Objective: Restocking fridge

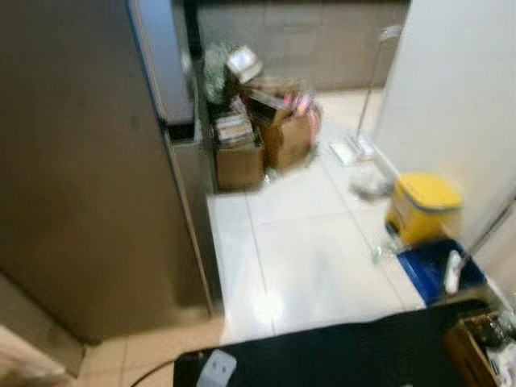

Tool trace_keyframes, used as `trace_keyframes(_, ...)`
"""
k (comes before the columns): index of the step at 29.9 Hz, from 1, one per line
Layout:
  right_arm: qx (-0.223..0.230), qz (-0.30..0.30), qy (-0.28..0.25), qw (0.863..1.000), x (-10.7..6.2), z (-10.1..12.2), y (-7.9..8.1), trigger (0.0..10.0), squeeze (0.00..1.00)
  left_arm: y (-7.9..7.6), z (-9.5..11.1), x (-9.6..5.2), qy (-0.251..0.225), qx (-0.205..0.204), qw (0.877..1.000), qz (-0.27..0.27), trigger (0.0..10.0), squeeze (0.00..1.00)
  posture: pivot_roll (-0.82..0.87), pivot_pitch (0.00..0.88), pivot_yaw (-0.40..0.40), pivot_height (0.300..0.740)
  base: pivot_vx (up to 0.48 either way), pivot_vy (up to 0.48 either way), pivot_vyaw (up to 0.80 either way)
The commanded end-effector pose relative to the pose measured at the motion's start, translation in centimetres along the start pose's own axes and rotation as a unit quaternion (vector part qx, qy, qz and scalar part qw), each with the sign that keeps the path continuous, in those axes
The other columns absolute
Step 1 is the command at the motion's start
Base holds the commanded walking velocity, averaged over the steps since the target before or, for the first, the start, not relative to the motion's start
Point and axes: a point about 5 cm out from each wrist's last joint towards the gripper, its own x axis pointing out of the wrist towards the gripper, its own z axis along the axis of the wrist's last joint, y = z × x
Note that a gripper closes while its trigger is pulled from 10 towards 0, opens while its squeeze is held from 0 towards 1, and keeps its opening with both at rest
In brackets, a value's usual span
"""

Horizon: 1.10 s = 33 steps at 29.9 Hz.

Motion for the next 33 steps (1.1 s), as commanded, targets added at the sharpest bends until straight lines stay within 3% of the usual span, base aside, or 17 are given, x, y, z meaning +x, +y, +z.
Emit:
trace_keyframes(1, 0.007, 0.002, 0.006, 1.000, 0.01, -0.40, 0.21, 10.0, 0.00, -0.70, -1.18, -0.01, 0.023, -0.010, 1.000, -0.009, 10.0, 0.00, -0.01, 0.000, -0.061, 0.740, 0.334, 0.000, 0.00)
trace_keyframes(10, 0.010, 0.005, 0.006, 1.000, 0.02, -0.46, 0.35, 10.0, 0.00, -0.70, -1.27, -0.02, 0.023, -0.014, 1.000, -0.004, 10.0, 0.00, -0.01, 0.000, -0.059, 0.740, 0.325, 0.000, 0.00)
trace_keyframes(26, 0.012, 0.010, -0.013, 1.000, 0.04, 0.14, 0.43, 10.0, 0.00, -0.59, -1.20, -0.03, 0.017, -0.031, 0.999, 0.002, 10.0, 0.00, -0.01, 0.000, -0.058, 0.740, 0.000, 0.000, 0.00)
trace_keyframes(33, 0.008, 0.021, -0.019, 1.000, 0.05, 0.41, 0.51, 10.0, 0.00, -0.62, -1.46, -0.07, 0.022, -0.031, 0.999, 0.004, 10.0, 0.00, -0.01, 0.000, -0.060, 0.740, 0.000, 0.000, 0.75)
